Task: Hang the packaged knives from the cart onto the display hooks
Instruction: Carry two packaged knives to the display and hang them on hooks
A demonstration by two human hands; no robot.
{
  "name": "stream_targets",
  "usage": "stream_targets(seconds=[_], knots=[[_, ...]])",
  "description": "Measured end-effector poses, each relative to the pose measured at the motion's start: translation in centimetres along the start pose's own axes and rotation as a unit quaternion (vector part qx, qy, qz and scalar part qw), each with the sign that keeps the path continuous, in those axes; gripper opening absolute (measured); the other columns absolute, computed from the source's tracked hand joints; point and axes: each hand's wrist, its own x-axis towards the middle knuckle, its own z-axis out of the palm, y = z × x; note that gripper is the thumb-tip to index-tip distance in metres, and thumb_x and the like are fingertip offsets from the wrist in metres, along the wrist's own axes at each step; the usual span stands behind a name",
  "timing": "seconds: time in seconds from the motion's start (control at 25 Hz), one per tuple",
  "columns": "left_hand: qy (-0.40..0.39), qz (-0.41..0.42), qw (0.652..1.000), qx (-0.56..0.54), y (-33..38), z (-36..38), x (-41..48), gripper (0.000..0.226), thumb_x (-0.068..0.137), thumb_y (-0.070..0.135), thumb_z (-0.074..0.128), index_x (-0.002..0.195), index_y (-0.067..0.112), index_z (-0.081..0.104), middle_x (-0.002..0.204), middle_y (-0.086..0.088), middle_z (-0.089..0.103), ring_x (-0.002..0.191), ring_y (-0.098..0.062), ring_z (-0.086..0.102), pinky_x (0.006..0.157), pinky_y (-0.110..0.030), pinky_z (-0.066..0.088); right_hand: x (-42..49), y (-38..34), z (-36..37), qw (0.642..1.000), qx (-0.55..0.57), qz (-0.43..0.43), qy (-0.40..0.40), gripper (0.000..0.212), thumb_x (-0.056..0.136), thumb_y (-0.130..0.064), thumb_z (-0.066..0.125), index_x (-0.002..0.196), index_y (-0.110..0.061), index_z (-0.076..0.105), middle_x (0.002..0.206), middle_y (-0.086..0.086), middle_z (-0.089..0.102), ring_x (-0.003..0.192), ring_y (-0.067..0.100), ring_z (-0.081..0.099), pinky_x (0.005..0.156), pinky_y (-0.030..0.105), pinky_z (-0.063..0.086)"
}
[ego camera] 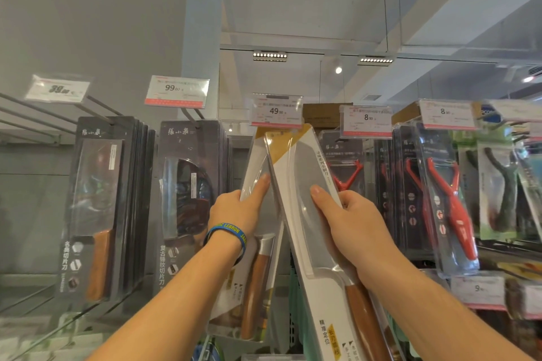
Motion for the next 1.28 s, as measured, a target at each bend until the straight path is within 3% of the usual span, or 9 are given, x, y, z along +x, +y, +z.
stream_targets(seconds=[0.36,0.56,0.72,0.84,0.92,1.04,1.12,1.2,1.28], knots=[[0.017,0.015,1.000,-0.010,-0.4,-0.1,-1.0,0.071,0.072,0.085,0.052,0.050,0.020,0.034,0.042,0.009,0.034,0.047,-0.015,0.037,0.050,-0.027,0.034,2.2,-3.5,-1.6,0.994,0.063,-0.057,0.075,0.037,0.089,-0.062,0.065,0.092,-0.025,0.069,0.074,-0.015,0.074,0.062,0.004,0.071,0.049,0.020,0.051],[0.038,0.008,0.999,-0.006,-0.7,-0.2,-0.4,0.070,0.073,0.083,0.053,0.048,0.019,0.038,0.040,0.009,0.039,0.047,-0.015,0.041,0.050,-0.026,0.034,3.0,-3.2,-2.3,0.995,0.038,-0.046,0.085,0.037,0.088,-0.064,0.065,0.092,-0.028,0.069,0.074,-0.014,0.074,0.065,0.007,0.072,0.059,0.027,0.051],[-0.021,-0.067,0.998,-0.004,-1.6,0.2,0.8,0.068,0.072,0.083,0.054,0.051,0.018,0.054,0.057,0.002,0.058,0.059,-0.018,0.056,0.055,-0.029,0.038,3.0,-2.9,-2.3,0.994,0.026,-0.045,0.092,0.038,0.087,-0.064,0.065,0.089,-0.026,0.069,0.079,-0.008,0.075,0.076,0.015,0.073,0.063,0.033,0.055],[-0.111,-0.126,0.985,0.029,-1.5,1.0,2.4,0.073,0.078,0.082,0.047,0.086,0.013,0.071,0.083,-0.003,0.068,0.077,-0.021,0.064,0.063,-0.030,0.045,2.8,-2.6,-1.8,0.995,0.017,-0.042,0.092,0.042,0.089,-0.063,0.065,0.090,-0.021,0.070,0.084,0.001,0.076,0.077,0.022,0.073,0.072,0.041,0.060],[-0.175,-0.167,0.965,0.104,-0.7,1.2,3.2,0.083,0.089,0.073,0.043,0.123,0.000,0.062,0.113,-0.015,0.067,0.101,-0.031,0.064,0.077,-0.033,0.048,2.2,-2.4,-1.1,0.996,0.016,-0.033,0.077,0.040,0.089,-0.061,0.065,0.090,-0.021,0.070,0.082,-0.001,0.076,0.076,0.021,0.073,0.074,0.043,0.061],[-0.048,-0.019,0.985,0.165,2.5,0.3,4.5,0.056,0.098,0.047,0.048,0.138,0.007,0.049,0.133,-0.014,0.058,0.115,-0.030,0.058,0.095,-0.036,0.045,1.4,-1.7,-0.4,0.998,0.018,-0.024,0.049,0.038,0.089,-0.063,0.064,0.089,-0.025,0.070,0.079,-0.005,0.075,0.069,0.013,0.073,0.063,0.034,0.059],[0.050,0.124,0.991,0.016,6.0,-1.8,5.1,0.045,0.099,0.038,0.052,0.138,0.017,0.050,0.131,0.001,0.060,0.108,-0.016,0.059,0.093,-0.028,0.046,0.9,-1.1,-0.1,0.999,0.026,-0.021,0.031,0.037,0.089,-0.063,0.063,0.090,-0.027,0.070,0.079,-0.007,0.075,0.067,0.010,0.072,0.059,0.028,0.057],[0.028,0.218,0.974,-0.049,9.2,-3.8,6.3,0.038,0.098,0.037,0.055,0.133,0.022,0.057,0.122,0.008,0.065,0.100,-0.005,0.062,0.089,-0.026,0.050,0.5,-0.5,0.2,0.999,0.028,-0.017,0.019,0.036,0.090,-0.063,0.062,0.092,-0.028,0.069,0.081,-0.007,0.075,0.070,0.009,0.073,0.059,0.027,0.057],[-0.011,0.272,0.962,0.028,11.2,-5.0,6.8,0.030,0.096,0.043,0.057,0.119,0.025,0.068,0.106,0.009,0.071,0.084,0.003,0.062,0.074,-0.021,0.051,0.3,0.2,0.8,1.000,0.021,-0.011,0.010,0.036,0.091,-0.062,0.061,0.094,-0.026,0.068,0.087,-0.004,0.075,0.077,0.014,0.073,0.066,0.031,0.061]])
